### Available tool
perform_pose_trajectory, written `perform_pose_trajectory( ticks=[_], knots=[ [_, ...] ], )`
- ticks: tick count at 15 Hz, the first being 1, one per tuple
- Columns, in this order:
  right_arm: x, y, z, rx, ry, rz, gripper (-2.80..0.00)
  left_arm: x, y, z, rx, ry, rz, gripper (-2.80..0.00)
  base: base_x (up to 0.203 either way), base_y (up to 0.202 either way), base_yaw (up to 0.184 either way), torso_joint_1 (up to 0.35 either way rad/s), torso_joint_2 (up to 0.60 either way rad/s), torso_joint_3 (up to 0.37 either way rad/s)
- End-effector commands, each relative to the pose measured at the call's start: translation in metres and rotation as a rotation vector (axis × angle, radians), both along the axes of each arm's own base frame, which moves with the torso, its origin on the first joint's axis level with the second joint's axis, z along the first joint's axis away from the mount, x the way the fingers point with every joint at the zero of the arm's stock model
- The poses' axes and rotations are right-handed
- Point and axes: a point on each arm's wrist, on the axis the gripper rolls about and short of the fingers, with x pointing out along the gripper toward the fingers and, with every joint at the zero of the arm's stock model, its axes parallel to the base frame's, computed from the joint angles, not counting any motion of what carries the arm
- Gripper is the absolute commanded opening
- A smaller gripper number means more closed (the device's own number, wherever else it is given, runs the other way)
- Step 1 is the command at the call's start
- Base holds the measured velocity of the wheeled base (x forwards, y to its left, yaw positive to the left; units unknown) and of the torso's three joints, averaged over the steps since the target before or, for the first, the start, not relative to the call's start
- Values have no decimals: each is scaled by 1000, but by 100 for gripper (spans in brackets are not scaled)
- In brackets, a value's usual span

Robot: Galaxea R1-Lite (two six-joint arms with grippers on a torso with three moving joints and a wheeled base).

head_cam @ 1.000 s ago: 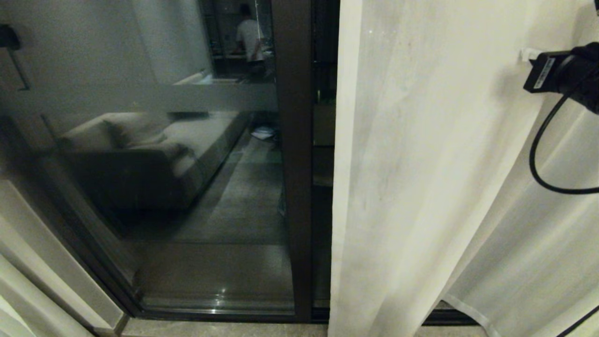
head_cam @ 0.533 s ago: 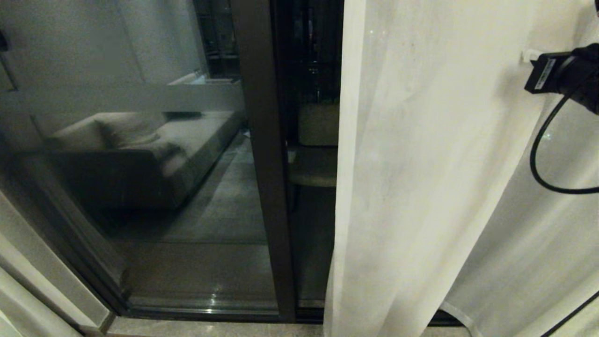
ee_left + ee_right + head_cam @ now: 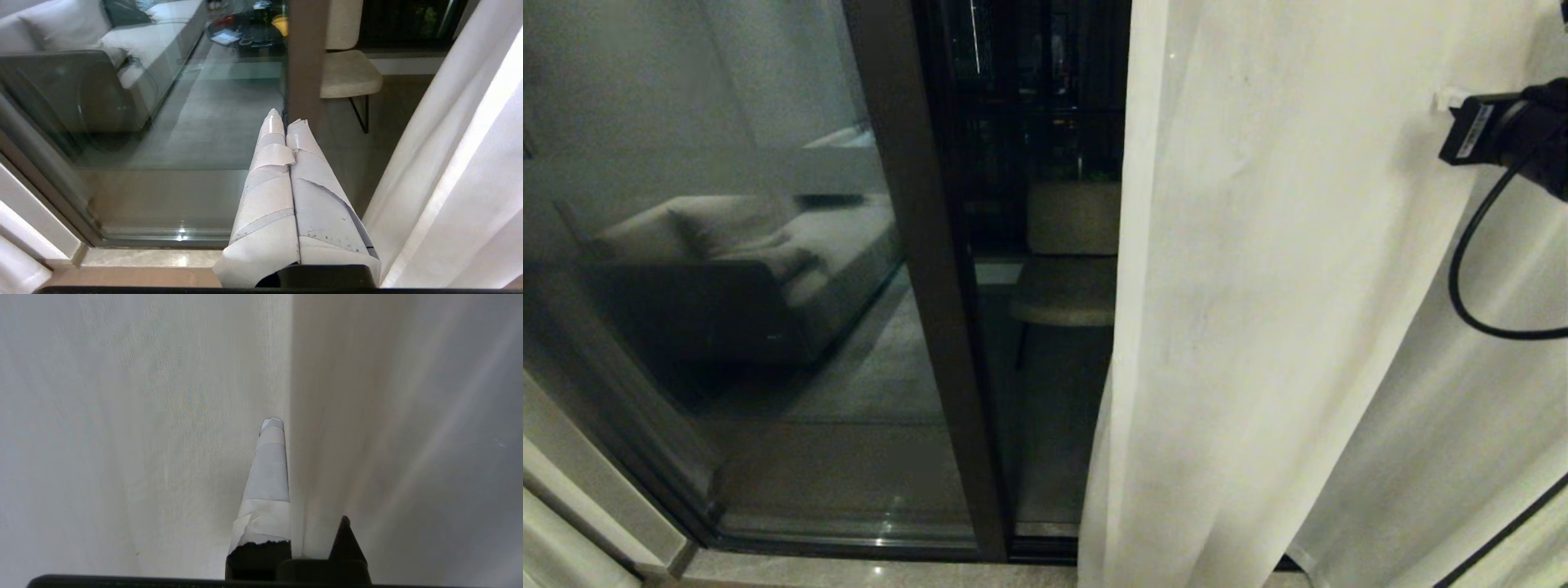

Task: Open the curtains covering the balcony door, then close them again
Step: Pull the inner curtains open on both sides

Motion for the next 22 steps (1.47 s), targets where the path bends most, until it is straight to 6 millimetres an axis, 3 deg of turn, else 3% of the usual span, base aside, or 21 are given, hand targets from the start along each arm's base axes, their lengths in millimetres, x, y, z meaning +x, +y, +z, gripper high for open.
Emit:
perform_pose_trajectory(
  ticks=[1, 22],
  knots=[
    [2, -1, -2, -1, 4, -1, -280, 0, 0, 0, 0, 0, 0, -280, 0, -184, -1, 6, 2, 2],
    [2, -4, -1, -1, 3, -12, -280, 0, 0, 0, 1, 0, 0, -280, 0, -191, 0, 1, 3, 2]
  ],
)
